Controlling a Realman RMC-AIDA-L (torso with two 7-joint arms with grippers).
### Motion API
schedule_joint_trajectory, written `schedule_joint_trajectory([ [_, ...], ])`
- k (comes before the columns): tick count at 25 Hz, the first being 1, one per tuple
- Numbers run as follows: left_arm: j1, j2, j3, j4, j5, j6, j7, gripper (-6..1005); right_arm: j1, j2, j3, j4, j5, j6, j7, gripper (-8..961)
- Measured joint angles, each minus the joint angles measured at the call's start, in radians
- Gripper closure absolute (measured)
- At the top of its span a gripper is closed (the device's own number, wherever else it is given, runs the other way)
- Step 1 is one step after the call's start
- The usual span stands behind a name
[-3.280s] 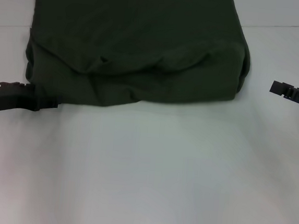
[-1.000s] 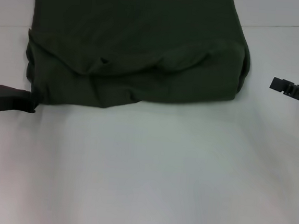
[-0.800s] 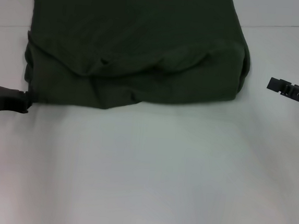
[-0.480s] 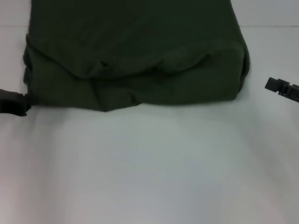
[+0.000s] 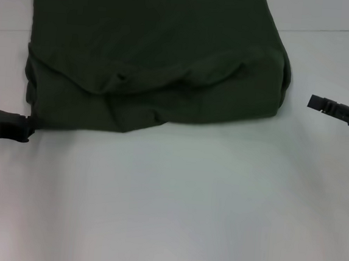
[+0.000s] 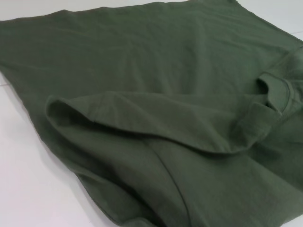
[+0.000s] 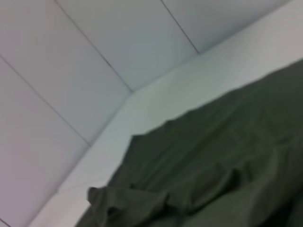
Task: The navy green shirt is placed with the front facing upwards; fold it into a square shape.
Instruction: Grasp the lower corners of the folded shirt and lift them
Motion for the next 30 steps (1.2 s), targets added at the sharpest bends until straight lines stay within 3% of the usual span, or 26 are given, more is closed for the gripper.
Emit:
schedule_joint_trajectory([
  [6, -0.005, -0.001, 0.001, 0.000, 0.008, 0.001, 0.001, 997, 0.051, 0.001, -0.016, 0.004, -0.030, 0.097, 0.069, 273],
  [14, -0.010, -0.004, 0.004, 0.000, 0.008, 0.001, 0.005, 996, 0.147, -0.002, -0.192, 0.021, -0.060, 0.251, 0.214, 275],
  [19, -0.010, -0.004, 0.005, 0.001, 0.008, 0.000, 0.005, 996, 0.199, 0.002, -0.215, 0.042, -0.140, 0.311, 0.269, 277],
  [30, -0.016, -0.004, 0.004, 0.002, 0.008, -0.002, 0.006, 995, 0.200, -0.001, -0.213, 0.044, -0.148, 0.332, 0.271, 281],
])
